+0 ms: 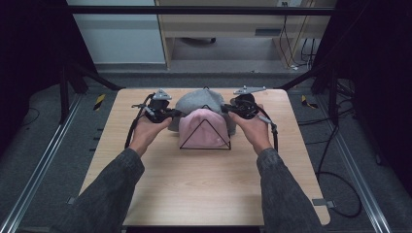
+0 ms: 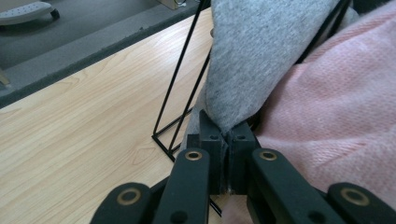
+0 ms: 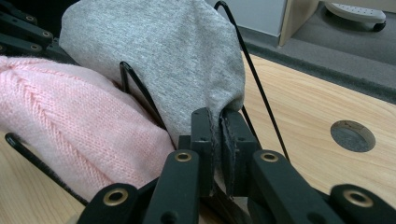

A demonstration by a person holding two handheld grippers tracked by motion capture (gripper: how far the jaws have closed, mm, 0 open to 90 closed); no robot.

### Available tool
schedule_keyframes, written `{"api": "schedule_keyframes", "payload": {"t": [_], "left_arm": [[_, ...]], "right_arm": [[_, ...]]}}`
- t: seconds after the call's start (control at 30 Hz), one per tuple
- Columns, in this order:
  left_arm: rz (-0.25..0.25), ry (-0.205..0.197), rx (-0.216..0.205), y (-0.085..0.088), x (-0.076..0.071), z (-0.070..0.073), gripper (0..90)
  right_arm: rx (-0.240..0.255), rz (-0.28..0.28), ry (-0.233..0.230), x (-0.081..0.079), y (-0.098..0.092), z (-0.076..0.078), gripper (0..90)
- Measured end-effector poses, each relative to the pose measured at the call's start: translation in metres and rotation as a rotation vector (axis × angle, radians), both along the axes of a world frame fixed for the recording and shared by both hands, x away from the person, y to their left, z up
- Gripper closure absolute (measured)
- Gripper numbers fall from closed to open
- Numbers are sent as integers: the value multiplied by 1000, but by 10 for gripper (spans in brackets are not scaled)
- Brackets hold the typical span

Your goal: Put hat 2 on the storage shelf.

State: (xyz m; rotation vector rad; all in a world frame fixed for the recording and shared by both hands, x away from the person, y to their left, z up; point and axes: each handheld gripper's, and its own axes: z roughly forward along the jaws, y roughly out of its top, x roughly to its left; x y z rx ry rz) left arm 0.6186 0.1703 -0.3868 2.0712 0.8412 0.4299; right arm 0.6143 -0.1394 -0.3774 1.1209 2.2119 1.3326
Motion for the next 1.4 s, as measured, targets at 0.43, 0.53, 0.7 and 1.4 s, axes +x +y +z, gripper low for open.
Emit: {"api": "schedule_keyframes", "payload": {"t": [0.43, 0.53, 0.7, 1.4], "left_arm": [[29, 41, 20, -3, 0, -13, 877], [36, 47, 6, -3, 0, -12, 872], [34, 32, 40, -4, 0, -12, 853], [96, -32, 61, 13, -8, 6, 583]], "right_arm": [[-17, -5, 31, -5, -1, -10, 843], [-30, -19, 26, -5, -1, -10, 802], [-30, -24, 23, -4, -1, -10, 750], [-74, -89, 2, -13, -4, -6, 475]]}}
